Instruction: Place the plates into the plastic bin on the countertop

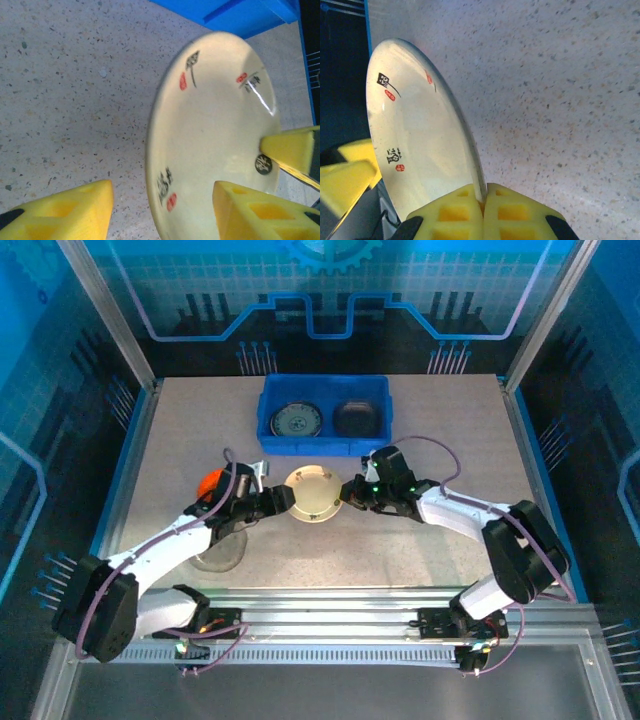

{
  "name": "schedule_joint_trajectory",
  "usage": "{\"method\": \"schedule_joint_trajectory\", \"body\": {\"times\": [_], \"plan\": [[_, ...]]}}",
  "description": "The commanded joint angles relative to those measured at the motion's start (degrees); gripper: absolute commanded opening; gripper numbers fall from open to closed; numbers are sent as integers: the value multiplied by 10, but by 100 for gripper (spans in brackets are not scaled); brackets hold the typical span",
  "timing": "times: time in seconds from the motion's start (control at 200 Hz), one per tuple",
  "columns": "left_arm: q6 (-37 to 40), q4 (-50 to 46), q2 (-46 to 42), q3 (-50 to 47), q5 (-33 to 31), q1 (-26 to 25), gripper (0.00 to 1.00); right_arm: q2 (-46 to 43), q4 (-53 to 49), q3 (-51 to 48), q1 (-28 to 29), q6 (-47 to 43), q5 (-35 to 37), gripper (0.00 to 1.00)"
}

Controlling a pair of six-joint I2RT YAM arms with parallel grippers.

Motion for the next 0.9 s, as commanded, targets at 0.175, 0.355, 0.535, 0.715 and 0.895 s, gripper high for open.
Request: {"method": "schedule_joint_trajectory", "body": {"times": [0.175, 0.355, 0.535, 0.715, 0.895], "plan": [[0, 28, 21, 19, 0, 0, 8, 4, -6, 21, 3, -23, -70, 0], [0, 45, 11, 13, 31, 0, 0, 14, 9, 32, 0, -38, -72, 22], [-10, 62, 10, 8, 60, 0, 0, 38, 24, 46, -9, -44, -66, 19], [-5, 31, 8, 21, 35, 0, 8, 45, 17, 74, -22, -39, -52, 0], [-3, 21, -46, -8, -31, 1, 99, 42, -77, 157, -48, -67, -11, 0]]}}
